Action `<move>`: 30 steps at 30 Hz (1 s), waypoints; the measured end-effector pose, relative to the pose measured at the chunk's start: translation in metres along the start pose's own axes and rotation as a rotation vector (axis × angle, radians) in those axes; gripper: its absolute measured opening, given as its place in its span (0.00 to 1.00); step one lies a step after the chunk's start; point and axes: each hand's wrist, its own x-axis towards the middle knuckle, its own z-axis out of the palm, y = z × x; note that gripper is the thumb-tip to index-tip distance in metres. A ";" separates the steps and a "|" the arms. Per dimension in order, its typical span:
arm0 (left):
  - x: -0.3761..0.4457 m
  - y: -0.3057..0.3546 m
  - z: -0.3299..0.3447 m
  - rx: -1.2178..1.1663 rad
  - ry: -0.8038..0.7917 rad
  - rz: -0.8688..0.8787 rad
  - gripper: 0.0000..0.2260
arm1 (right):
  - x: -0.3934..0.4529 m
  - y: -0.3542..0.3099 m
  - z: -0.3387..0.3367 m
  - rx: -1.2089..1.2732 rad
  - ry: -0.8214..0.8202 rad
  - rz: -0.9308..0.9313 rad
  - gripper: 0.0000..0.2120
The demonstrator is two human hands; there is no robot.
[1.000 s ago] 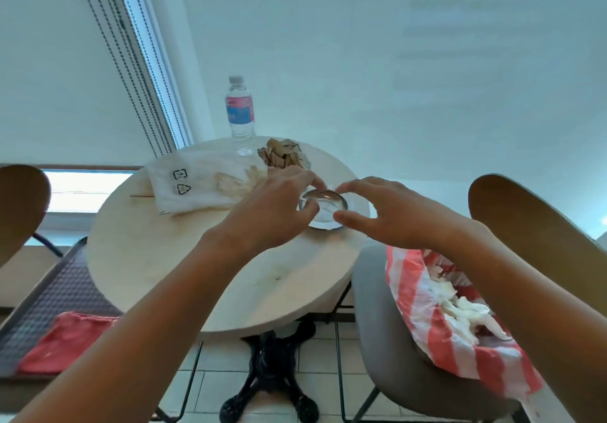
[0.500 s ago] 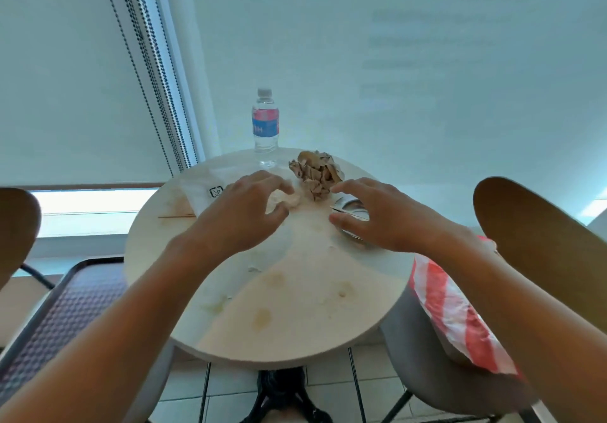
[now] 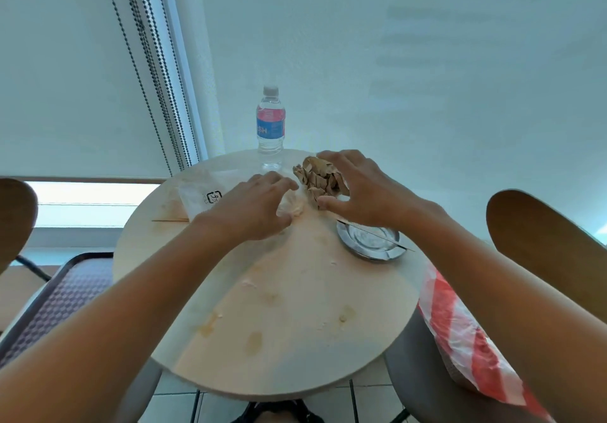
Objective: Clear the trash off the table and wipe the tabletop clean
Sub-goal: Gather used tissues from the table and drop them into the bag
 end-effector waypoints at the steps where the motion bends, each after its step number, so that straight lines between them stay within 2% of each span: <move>1: 0.004 -0.001 0.003 0.010 -0.011 0.003 0.26 | 0.007 0.001 0.003 0.000 -0.009 0.000 0.36; 8: 0.019 -0.003 0.013 0.023 -0.025 0.047 0.21 | 0.041 0.006 0.019 0.010 -0.057 0.040 0.36; 19: 0.029 -0.006 0.019 -0.105 -0.083 -0.039 0.17 | 0.063 0.010 0.032 0.117 -0.035 0.019 0.24; 23: 0.027 -0.003 0.013 -0.146 -0.015 -0.036 0.15 | 0.064 0.011 0.030 0.154 0.002 0.009 0.22; 30: 0.022 0.005 -0.013 -0.229 0.149 0.067 0.11 | 0.052 0.003 -0.003 0.187 0.119 -0.011 0.21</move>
